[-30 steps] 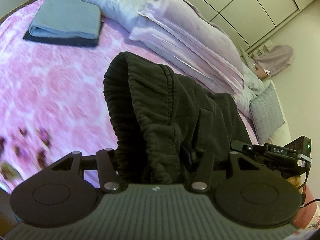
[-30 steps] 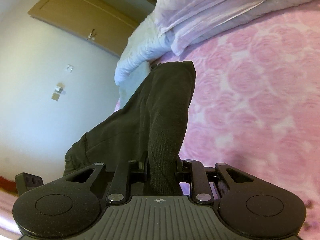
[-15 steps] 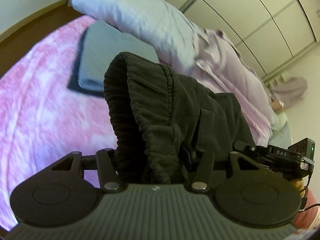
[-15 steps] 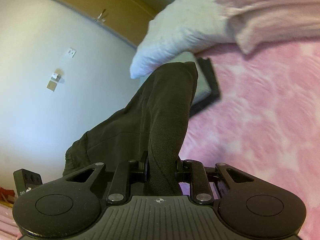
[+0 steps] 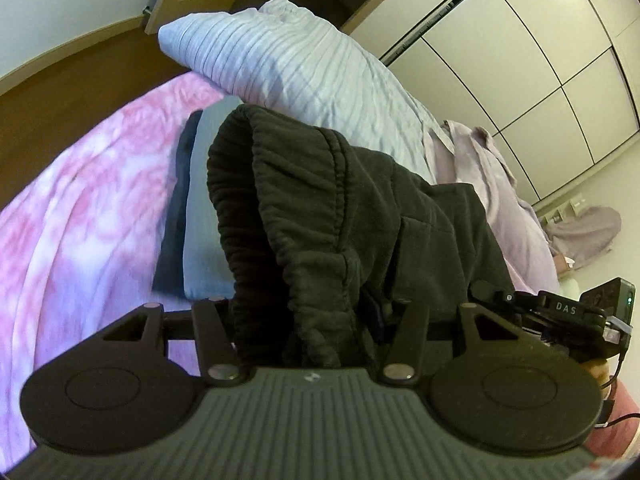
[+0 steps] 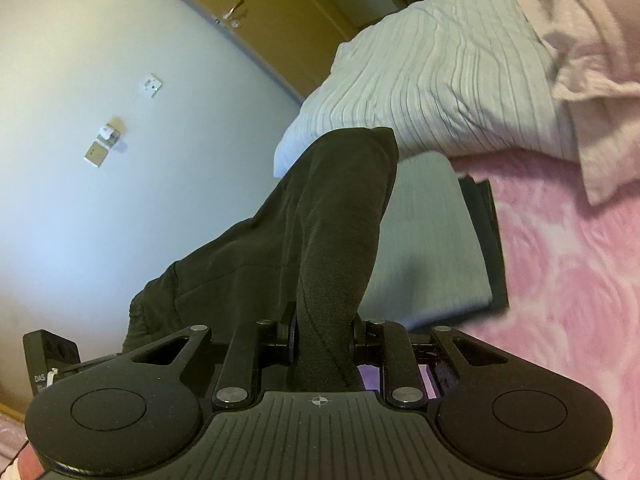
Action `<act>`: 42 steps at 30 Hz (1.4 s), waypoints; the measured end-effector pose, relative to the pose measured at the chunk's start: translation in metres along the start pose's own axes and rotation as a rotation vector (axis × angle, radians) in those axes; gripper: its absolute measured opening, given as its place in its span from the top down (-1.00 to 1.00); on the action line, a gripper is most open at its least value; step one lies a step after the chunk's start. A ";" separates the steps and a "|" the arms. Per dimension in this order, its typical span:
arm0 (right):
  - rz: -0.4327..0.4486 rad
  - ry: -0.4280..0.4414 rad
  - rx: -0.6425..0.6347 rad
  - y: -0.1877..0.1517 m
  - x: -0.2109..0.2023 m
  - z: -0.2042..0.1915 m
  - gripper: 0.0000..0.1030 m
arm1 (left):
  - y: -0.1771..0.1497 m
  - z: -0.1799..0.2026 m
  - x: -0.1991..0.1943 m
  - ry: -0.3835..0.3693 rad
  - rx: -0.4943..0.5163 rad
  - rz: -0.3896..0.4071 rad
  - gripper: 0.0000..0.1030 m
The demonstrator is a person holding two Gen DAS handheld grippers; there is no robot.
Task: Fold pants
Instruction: 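Lift and carry the folded trousers with both grippers toward the folded blue clothes, then lower the folded trousers onto the stack of blue folded clothes with both grippers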
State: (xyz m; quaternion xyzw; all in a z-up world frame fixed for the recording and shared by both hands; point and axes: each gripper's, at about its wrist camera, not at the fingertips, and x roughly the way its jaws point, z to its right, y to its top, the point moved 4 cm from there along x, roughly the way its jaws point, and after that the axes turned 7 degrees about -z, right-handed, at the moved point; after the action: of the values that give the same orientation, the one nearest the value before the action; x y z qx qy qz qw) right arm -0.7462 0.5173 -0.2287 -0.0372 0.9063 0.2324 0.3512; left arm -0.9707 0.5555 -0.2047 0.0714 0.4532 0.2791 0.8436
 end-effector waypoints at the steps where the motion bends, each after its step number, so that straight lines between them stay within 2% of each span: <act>1: 0.003 0.001 -0.002 0.008 0.007 0.002 0.64 | 0.008 -0.002 0.007 0.001 0.005 0.005 0.07; 8: 0.026 0.015 -0.010 0.059 0.056 0.020 0.64 | 0.061 -0.027 0.061 -0.005 0.011 0.028 0.07; 15: 0.015 0.017 -0.024 0.096 0.094 0.038 0.64 | 0.097 -0.047 0.104 0.002 0.000 0.032 0.07; 20: 0.012 0.024 -0.026 0.107 0.112 0.052 0.64 | 0.104 -0.058 0.126 0.007 -0.001 0.038 0.07; 26: -0.009 0.015 -0.005 0.100 0.135 0.076 0.62 | 0.097 -0.073 0.150 0.035 0.019 0.021 0.04; 29: 0.020 -0.054 0.015 0.094 0.150 0.089 0.43 | 0.096 -0.078 0.163 0.058 0.045 0.042 -0.14; 31: 0.053 -0.105 0.025 0.090 0.154 0.094 0.13 | 0.096 -0.079 0.165 0.066 0.072 0.043 -0.28; 32: 0.068 -0.115 0.026 0.088 0.153 0.095 0.09 | 0.096 -0.079 0.163 0.079 0.086 0.040 -0.35; 33: 0.076 -0.122 0.022 0.086 0.150 0.094 0.05 | 0.096 -0.078 0.159 0.102 0.097 0.044 -0.50; 35: 0.091 -0.175 -0.002 0.086 0.139 0.090 -0.02 | 0.096 -0.079 0.142 0.138 0.128 0.065 -0.53; 37: 0.117 -0.263 -0.059 0.087 0.121 0.083 -0.06 | 0.097 -0.085 0.118 0.171 0.124 0.080 -0.53; 38: 0.143 -0.297 -0.093 0.088 0.112 0.078 -0.06 | 0.098 -0.084 0.109 0.181 0.124 0.090 -0.47; 40: 0.190 -0.338 -0.175 0.092 0.098 0.064 -0.05 | 0.102 -0.068 0.092 0.267 0.196 0.149 -0.03; 42: 0.212 -0.328 -0.263 0.097 0.097 0.044 -0.04 | 0.107 -0.045 0.085 0.297 0.273 0.192 0.32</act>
State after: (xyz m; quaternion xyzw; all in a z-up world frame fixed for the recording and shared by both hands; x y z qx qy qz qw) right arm -0.8144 0.6326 -0.2821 0.0509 0.7977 0.3871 0.4597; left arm -1.0129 0.6841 -0.2523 0.1859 0.5971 0.3017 0.7196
